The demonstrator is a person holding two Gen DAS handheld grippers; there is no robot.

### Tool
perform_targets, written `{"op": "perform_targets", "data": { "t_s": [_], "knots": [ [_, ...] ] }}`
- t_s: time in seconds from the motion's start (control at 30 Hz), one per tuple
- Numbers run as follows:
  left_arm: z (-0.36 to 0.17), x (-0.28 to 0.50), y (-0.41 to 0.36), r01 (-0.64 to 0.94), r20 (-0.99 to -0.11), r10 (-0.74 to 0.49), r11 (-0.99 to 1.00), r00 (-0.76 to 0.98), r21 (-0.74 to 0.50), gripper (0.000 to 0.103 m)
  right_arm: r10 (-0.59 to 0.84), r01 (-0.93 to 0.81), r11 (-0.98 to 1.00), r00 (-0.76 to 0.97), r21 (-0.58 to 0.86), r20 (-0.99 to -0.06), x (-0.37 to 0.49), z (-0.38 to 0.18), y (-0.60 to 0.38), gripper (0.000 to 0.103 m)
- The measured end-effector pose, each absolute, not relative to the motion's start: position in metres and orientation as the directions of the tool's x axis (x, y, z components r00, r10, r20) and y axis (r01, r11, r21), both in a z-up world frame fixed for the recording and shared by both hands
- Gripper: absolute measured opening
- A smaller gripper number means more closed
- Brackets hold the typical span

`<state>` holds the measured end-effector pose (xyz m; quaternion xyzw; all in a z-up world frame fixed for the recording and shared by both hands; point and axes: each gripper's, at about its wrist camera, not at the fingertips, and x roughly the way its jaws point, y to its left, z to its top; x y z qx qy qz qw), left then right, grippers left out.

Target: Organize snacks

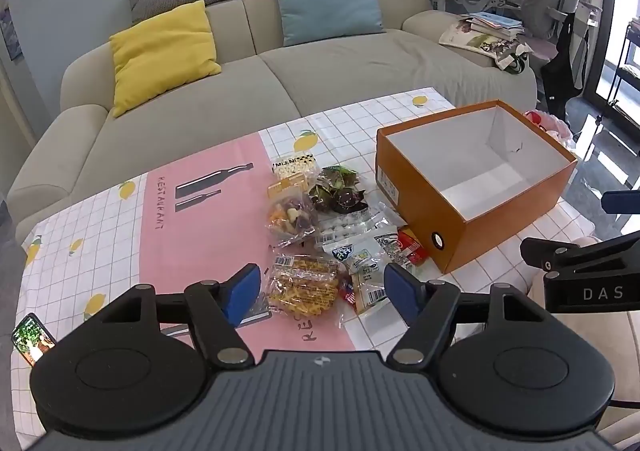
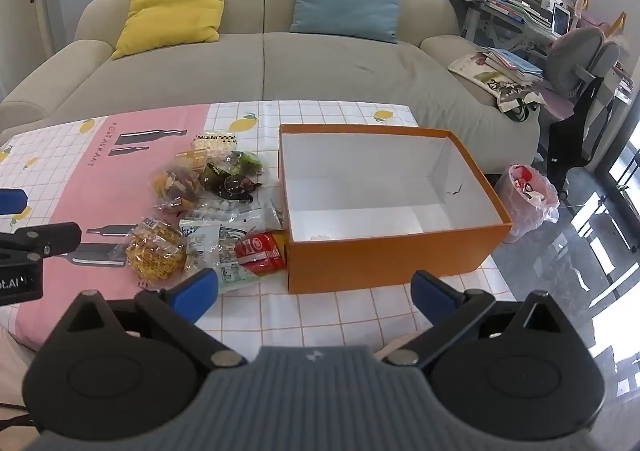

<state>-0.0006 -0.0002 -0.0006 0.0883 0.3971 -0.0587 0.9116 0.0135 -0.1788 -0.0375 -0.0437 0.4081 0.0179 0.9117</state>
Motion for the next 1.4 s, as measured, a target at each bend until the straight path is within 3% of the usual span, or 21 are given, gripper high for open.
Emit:
{"op": "perform_targets", "data": {
  "t_s": [1.4],
  "knots": [
    [0.0017,-0.0026,0.0002,0.188,-0.726,-0.038,0.974,0.687,0.128,0.083,-0.011,-0.04,0.998,0.668,-0.05,-0.745,0.013,-0.0396,-0.1821,0.1]
  ]
}}
